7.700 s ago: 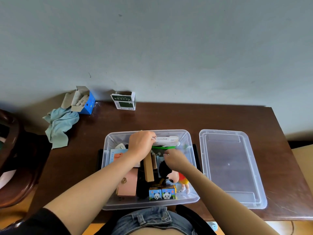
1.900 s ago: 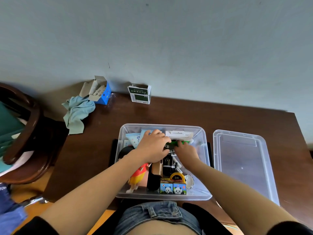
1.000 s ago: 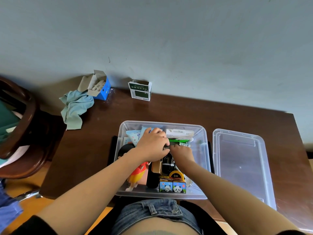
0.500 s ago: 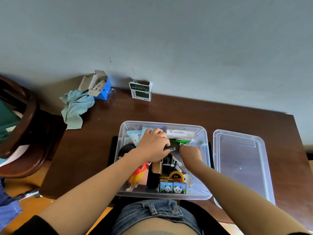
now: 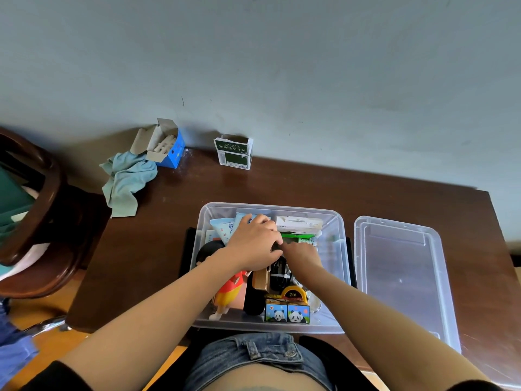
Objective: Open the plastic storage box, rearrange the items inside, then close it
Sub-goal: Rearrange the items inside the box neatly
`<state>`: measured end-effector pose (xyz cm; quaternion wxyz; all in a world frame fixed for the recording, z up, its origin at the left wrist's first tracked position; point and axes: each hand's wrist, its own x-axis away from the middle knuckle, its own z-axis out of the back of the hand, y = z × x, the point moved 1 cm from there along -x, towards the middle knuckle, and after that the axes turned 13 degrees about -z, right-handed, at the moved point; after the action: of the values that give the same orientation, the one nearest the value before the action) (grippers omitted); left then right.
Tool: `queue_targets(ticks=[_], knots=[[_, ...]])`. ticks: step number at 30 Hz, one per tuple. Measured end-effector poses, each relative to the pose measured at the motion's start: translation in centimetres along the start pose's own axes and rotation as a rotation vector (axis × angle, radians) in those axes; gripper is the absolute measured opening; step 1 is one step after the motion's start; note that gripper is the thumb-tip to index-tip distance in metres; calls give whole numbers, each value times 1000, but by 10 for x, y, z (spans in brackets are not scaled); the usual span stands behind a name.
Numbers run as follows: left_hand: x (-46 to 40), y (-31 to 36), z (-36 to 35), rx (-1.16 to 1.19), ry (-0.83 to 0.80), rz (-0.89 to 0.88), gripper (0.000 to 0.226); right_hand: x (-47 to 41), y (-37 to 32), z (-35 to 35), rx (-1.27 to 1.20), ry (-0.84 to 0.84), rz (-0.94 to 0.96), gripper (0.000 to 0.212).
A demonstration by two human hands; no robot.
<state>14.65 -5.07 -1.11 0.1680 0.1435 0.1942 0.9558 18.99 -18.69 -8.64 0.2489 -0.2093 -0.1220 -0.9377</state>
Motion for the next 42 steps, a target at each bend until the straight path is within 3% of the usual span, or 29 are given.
queue_targets(ticks=[8, 12, 19, 26, 35, 42], knots=[[0, 0, 1, -16, -18, 0, 32, 5, 7, -2, 66, -81, -72, 16], [1, 1, 1, -11, -16, 4, 31, 5, 8, 0, 93, -88, -65, 20], [1, 2, 1, 6, -11, 2, 30, 5, 12, -3, -74, 19, -62, 31], [1, 1, 1, -10, -14, 3, 30, -6, 0, 1, -126, -103, -189, 19], [1, 1, -2, -31, -1, -8, 31, 9, 23, -1, 136, -220, -149, 25], [2, 1, -1, -33, -8, -8, 31, 6, 23, 4, 36, -106, -221, 29]])
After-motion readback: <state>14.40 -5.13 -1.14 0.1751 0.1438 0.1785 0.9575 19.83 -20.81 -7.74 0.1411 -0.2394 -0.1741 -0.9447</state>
